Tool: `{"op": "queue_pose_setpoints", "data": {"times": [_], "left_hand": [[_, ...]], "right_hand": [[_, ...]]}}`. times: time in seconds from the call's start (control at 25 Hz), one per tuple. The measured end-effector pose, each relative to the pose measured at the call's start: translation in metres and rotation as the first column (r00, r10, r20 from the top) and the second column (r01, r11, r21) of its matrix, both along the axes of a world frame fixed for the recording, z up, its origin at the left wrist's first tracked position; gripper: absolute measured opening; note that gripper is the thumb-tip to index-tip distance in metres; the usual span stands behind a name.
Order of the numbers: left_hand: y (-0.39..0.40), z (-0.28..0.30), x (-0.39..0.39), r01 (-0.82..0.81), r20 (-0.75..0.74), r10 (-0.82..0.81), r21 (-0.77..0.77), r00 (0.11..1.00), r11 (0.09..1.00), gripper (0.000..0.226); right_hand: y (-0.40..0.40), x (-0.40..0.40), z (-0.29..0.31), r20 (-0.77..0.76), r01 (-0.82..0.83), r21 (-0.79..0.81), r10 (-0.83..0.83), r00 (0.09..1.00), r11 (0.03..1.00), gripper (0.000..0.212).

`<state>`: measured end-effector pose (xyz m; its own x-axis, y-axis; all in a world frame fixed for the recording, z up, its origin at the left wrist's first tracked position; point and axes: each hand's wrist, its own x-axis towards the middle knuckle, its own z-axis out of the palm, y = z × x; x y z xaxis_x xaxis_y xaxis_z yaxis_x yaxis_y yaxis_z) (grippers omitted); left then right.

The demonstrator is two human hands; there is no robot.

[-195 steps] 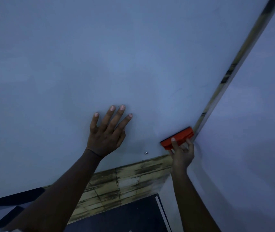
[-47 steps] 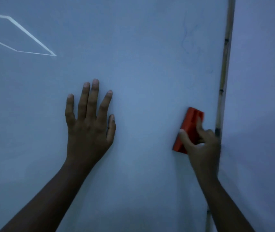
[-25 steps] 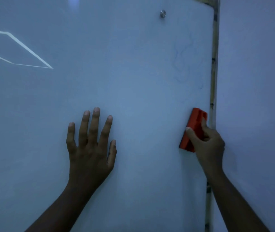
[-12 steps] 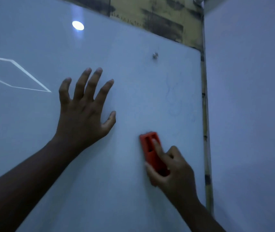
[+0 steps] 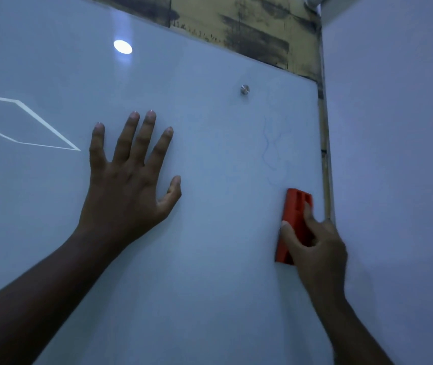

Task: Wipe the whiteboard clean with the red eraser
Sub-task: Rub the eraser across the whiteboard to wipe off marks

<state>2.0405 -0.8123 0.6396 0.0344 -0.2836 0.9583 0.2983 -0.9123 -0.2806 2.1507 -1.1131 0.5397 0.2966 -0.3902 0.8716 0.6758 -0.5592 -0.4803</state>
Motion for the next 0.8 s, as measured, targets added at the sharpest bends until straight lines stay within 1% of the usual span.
{"op": "queue_pose_setpoints", "data": {"times": [0.08, 0.16, 0.2, 0.24, 0.32, 0.4, 0.48, 0.6, 0.68, 0.8], "left_hand": [[-0.001, 0.000, 0.000, 0.012, 0.002, -0.012, -0.002, 1.000, 1.000, 0.078], [0.001, 0.001, -0.002, 0.014, 0.004, -0.014, 0.003, 1.000, 1.000, 0.080], [0.002, 0.001, -0.002, 0.018, -0.004, -0.018, 0.012, 1.000, 1.000, 0.081], [0.002, 0.002, -0.003, 0.025, -0.016, -0.025, 0.013, 1.000, 1.000, 0.082], [0.000, 0.002, -0.001, 0.035, -0.021, -0.034, 0.012, 0.999, 0.999, 0.082], [0.000, 0.001, 0.000, 0.028, -0.004, -0.028, 0.002, 1.000, 1.000, 0.081], [0.000, -0.001, 0.002, 0.036, 0.002, -0.036, -0.015, 0.999, 0.999, 0.080], [-0.013, -0.007, 0.008, 0.050, 0.024, -0.048, -0.081, 0.999, 0.995, 0.079], [-0.025, -0.009, 0.011, 0.039, 0.025, -0.036, -0.109, 0.999, 0.993, 0.079], [-0.033, -0.005, 0.014, -0.018, 0.015, 0.019, -0.072, 1.000, 0.997, 0.080]], "right_hand": [[0.043, -0.028, 0.001, 0.109, -0.017, -0.172, 0.036, 0.993, 0.985, 0.063], [0.083, -0.051, -0.004, 0.187, 0.012, -0.379, 0.064, 0.980, 0.925, 0.068], [0.095, -0.056, -0.005, 0.225, 0.042, -0.430, 0.062, 0.972, 0.902, 0.067], [0.102, -0.057, -0.002, 0.257, 0.066, -0.444, 0.057, 0.965, 0.894, 0.066], [0.095, -0.049, 0.009, 0.295, 0.104, -0.408, 0.023, 0.955, 0.907, 0.065], [0.075, -0.033, 0.019, 0.291, 0.125, -0.366, -0.015, 0.957, 0.922, 0.066], [0.046, -0.011, 0.025, 0.238, 0.135, -0.282, -0.067, 0.969, 0.950, 0.066], [0.001, 0.023, 0.026, 0.109, 0.127, -0.062, -0.120, 0.987, 0.990, 0.063], [-0.019, 0.035, 0.021, 0.041, 0.096, 0.041, -0.097, 0.994, 0.995, 0.062], [-0.032, 0.037, 0.025, -0.035, -0.026, 0.122, 0.030, 0.999, 0.992, 0.063]]}}
